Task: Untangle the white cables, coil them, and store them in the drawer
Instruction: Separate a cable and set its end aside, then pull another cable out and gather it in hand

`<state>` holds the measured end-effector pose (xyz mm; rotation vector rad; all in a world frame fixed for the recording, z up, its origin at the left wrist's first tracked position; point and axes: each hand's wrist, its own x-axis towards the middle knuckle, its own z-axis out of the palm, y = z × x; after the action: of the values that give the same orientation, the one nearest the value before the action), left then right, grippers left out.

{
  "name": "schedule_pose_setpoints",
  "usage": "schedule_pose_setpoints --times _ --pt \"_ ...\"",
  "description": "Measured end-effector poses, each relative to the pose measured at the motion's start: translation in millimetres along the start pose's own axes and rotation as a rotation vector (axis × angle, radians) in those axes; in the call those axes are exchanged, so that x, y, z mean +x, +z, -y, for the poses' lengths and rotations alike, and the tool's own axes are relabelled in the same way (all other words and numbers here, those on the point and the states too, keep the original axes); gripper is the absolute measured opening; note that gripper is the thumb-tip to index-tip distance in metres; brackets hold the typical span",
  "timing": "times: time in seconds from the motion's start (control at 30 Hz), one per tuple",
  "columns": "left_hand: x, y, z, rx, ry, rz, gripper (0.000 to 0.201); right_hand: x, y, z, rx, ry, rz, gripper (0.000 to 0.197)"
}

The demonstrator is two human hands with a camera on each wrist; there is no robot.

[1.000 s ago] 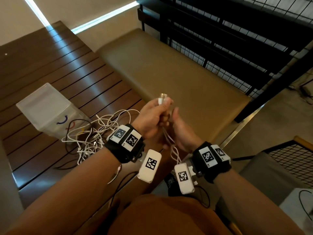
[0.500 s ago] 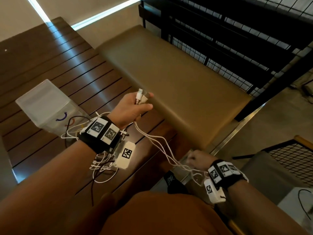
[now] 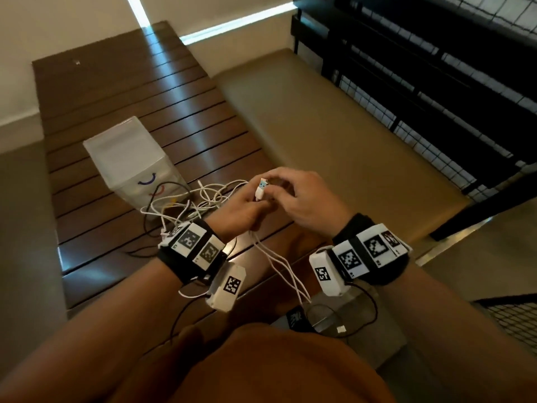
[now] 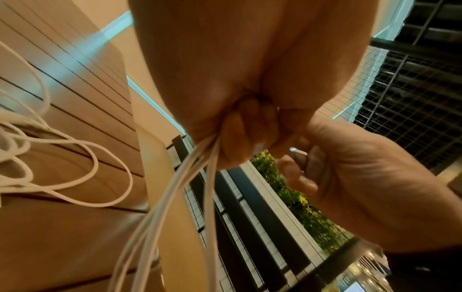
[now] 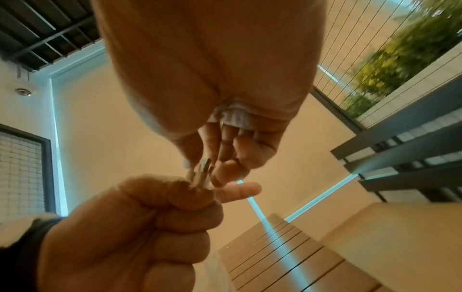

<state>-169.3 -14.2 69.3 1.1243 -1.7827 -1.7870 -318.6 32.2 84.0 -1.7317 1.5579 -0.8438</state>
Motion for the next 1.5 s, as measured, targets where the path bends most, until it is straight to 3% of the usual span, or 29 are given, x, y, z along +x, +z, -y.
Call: schedule_pose_setpoints --times 0.2,0.3,0.5,0.6,0.73,0.83,1.03,1.13,1.2,1.37,1.5 --pt "-28 -36 2 0.042 0.084 -0.133 0.042 42 24 27 0.118 -0.09 0.105 0.017" --pt "-42 -58 9 0.158 0.151 -0.198 0.018 64 44 42 0.138 -0.097 0.119 0.02" --pt "-69 -87 21 0.036 -0.01 -0.352 0.036 87 76 75 0.102 -0.242 0.2 0.011" --pt "-78 -100 31 -0.033 -0.064 -0.414 0.026 98 95 85 0.051 -0.291 0.25 0.012" --pt "-87 -109 40 -0.127 -0.122 -0.506 0.037 109 110 96 0.035 -0.361 0.363 0.012" --pt "-89 -114 46 -0.238 -0.183 -0.534 0.034 119 118 101 0.069 -0.395 0.385 0.023" --pt "-91 -117 58 -0.295 -0.189 -0.626 0.037 128 134 95 -0.098 -0.505 0.497 0.014" --pt "-91 -119 66 -0.32 -0.204 -0.677 0.034 136 135 89 0.01 -0.409 0.561 0.019" --pt "-92 -122 73 -0.352 -0.205 -0.678 0.028 146 142 76 0.08 -0.277 0.511 0.02" --pt "-104 -130 97 -0.462 -0.247 -0.741 0.029 160 174 15 -0.476 -0.043 0.637 0.019" --pt "-111 -130 103 -0.497 -0.263 -0.718 0.028 149 184 -17 -0.62 -0.026 0.574 0.021"
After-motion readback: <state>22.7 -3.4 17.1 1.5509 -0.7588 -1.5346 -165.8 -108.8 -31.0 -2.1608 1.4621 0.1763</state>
